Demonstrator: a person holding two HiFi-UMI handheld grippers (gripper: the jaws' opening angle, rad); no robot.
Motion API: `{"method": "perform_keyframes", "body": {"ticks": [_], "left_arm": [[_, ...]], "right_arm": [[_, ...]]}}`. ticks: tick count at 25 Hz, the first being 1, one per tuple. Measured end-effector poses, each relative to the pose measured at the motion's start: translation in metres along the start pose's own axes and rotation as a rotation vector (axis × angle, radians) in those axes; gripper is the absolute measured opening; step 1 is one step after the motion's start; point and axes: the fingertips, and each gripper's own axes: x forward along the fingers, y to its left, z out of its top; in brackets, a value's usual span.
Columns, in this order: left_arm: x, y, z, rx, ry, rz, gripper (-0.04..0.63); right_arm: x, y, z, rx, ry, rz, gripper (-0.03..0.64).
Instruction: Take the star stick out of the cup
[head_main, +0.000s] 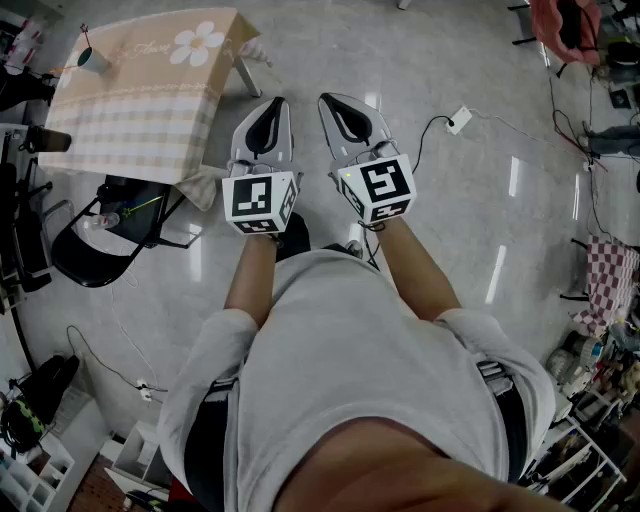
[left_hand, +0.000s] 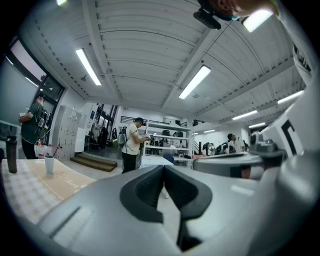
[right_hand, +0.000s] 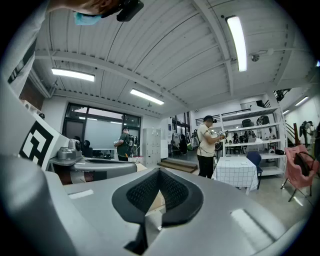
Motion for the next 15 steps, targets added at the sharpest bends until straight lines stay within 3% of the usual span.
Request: {"method": "perform_keyframes", "body": {"ticks": [12,15], "left_arm": [[0.047,0.15,-0.003,-0.009,0.025,0.011,0.003],[0.046,0.191,-0.004,-0.013,0.038,0.047,0.003]], "right_arm": [[0.158,0.036,0.006,0.016,-0.008,0.048,0.0],[0.192,0.054,0.006,-0.001,0.011,0.071,0.0]]}}
